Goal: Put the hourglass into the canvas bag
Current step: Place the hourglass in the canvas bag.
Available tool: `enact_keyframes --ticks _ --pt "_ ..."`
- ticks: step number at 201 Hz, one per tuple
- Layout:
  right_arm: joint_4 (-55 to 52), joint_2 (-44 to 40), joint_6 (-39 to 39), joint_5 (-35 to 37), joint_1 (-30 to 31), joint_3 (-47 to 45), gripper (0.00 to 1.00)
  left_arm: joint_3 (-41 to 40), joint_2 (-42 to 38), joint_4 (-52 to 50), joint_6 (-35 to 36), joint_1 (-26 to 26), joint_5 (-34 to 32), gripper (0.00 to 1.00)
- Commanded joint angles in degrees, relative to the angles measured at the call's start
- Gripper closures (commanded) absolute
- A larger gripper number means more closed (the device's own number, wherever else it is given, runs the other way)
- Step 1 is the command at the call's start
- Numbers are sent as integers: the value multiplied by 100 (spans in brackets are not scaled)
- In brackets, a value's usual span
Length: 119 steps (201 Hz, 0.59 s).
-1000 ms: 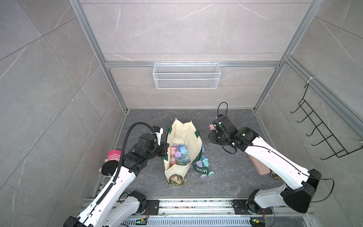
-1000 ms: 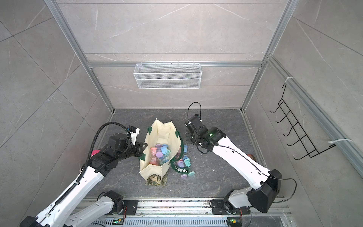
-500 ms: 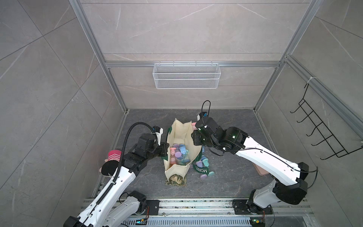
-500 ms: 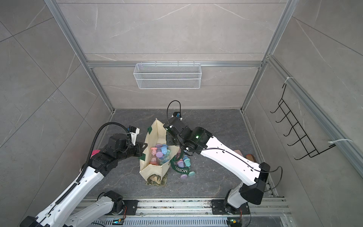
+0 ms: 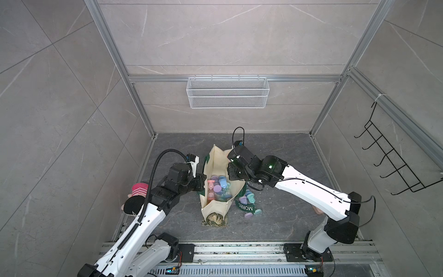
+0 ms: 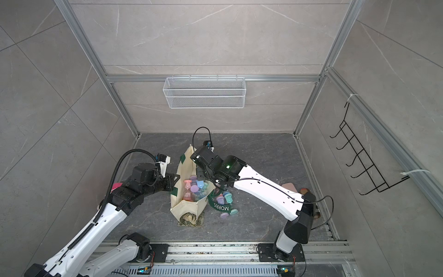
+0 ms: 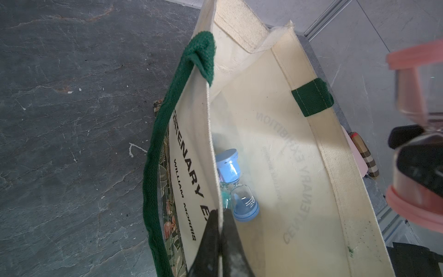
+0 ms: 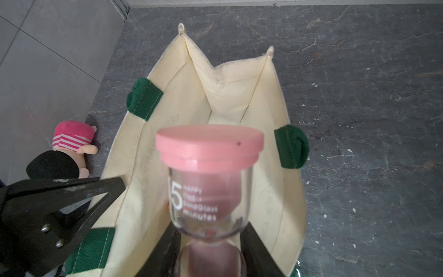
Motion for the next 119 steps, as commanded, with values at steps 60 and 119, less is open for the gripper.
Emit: enact_keyframes --ticks 60,119 --pt "181 919 300 -420 40 308 100 12 -234 193 99 -22 35 100" --pt "278 1437 426 -733 30 410 100 13 -264 192 89 -24 59 100"
